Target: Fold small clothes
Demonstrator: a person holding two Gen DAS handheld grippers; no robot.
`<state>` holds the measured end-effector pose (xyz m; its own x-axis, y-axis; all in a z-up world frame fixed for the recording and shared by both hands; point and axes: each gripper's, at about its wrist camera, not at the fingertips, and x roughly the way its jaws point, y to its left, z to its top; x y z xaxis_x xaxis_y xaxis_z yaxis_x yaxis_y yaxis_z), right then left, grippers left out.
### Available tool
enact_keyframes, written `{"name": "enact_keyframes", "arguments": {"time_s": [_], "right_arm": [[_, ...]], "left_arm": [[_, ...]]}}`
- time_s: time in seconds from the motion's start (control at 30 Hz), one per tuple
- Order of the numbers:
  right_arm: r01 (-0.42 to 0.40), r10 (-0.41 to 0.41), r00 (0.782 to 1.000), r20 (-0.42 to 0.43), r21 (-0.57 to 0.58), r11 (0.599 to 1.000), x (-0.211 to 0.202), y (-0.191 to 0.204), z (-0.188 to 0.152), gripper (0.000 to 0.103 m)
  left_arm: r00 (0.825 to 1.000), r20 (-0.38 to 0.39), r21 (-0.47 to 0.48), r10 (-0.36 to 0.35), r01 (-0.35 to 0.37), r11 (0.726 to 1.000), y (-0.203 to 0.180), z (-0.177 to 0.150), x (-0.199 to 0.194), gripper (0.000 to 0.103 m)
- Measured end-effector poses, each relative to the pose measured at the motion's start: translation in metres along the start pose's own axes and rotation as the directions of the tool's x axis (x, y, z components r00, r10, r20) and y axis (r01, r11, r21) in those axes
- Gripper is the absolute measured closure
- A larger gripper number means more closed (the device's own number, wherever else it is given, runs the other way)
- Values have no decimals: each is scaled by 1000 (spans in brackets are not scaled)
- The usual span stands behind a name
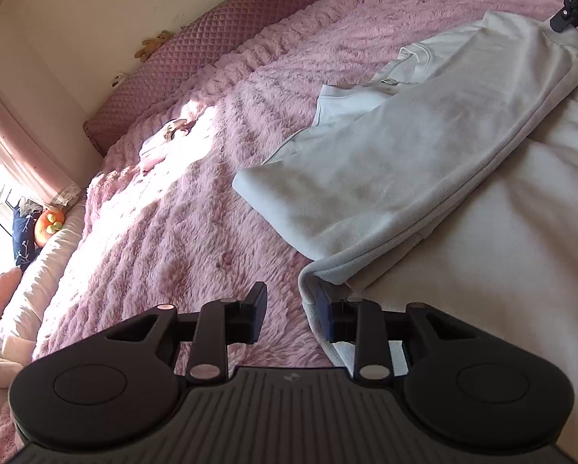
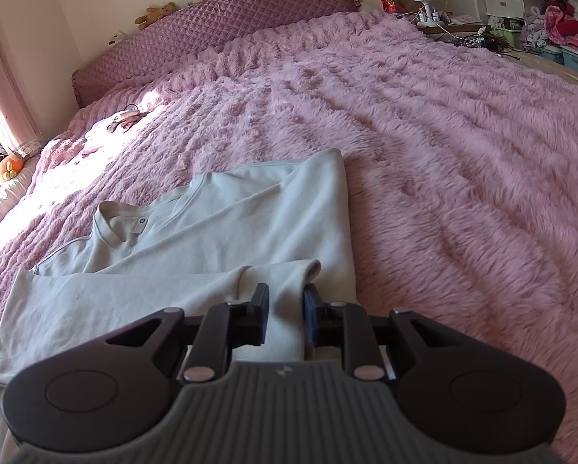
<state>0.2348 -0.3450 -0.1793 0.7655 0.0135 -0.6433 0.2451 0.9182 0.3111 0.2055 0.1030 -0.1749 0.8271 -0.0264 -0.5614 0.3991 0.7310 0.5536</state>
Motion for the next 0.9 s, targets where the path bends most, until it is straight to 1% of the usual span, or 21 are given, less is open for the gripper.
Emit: {"name": "enact_keyframes", "arguments": {"time_s": [0.03,0.07,0.17,0.2,0.27,0.3,0.33,0.37,0.43,0.5,0.53,0.57,0.6,0.63,0.67,0.73,0.8,0.83,0.87,0.9], "right_arm": [[0,0,1000,-1,-3,1000,0,0,1,87],[1,-1,1000,0,-5,1000,0,0,0,87],[4,-4,1000,-5,-2,1000,1,0,-1,87],[4,-4,1000,-7,0,1000,1,0,-1,87],[4,-4,1000,-8,4,1000,1,0,0,87],[5,-5,1000,-9,3,1000,1,1,0,87],[6,-6,1000,-10,-1,1000,1,1,0,87],[7,-7,1000,-11,-5,1000,1,2,1,87],[8,-8,1000,-14,-8,1000,1,2,1,87],[12,-12,1000,-12,-5,1000,1,1,1,87],[15,-15,1000,-9,0,1000,0,1,1,88],[27,-27,1000,8,10,1000,-3,1,1,91],[35,-36,998,43,21,999,-10,1,1,97],[32,-33,997,73,22,999,-16,1,2,101],[28,-29,995,97,17,999,-22,2,3,103],[51,-52,991,122,16,999,-30,2,4,103],[50,-53,996,77,35,998,-27,-4,6,103],[35,-38,998,53,71,997,-26,-9,4,101],[18,-22,999,41,94,995,-27,-14,2,99],[-2,0,1000,23,100,995,-27,-16,0,94]], "left_arm": [[1000,10,-3,-1,2,1000,0,0,-3,57],[1000,15,-2,-3,3,1000,-1,0,-4,55],[1000,-12,27,9,-8,1000,-7,2,6,54],[1000,-22,41,8,-7,999,-9,2,12,55],[1000,-29,50,-2,3,999,-10,5,22,72],[1000,-30,61,4,-2,998,-11,6,26,77],[1000,-26,74,10,-8,997,-13,7,29,85],[1000,-25,77,5,-3,997,-14,8,30,95],[1000,-24,65,4,-3,998,-17,10,31,99],[1000,-8,33,25,-25,999,-17,8,24,100],[999,9,-1,42,-42,999,-15,7,18,100],[998,26,-48,54,-53,997,-11,5,11,100],[997,39,-117,60,-55,992,-5,4,3,100],[998,38,-173,55,-47,984,1,3,-1,100],[998,30,-227,47,-39,973,6,2,-4,100],[1000,-6,-293,10,-11,956,12,0,1,100],[1000,-30,-322,-9,-1,947,13,-3,10,100],[999,-40,-324,-9,-5,946,11,-4,14,100],[999,-45,-333,-13,-3,943,11,-5,17,100],[999,-51,-341,-16,-3,940,10,-6,18,100]]}}
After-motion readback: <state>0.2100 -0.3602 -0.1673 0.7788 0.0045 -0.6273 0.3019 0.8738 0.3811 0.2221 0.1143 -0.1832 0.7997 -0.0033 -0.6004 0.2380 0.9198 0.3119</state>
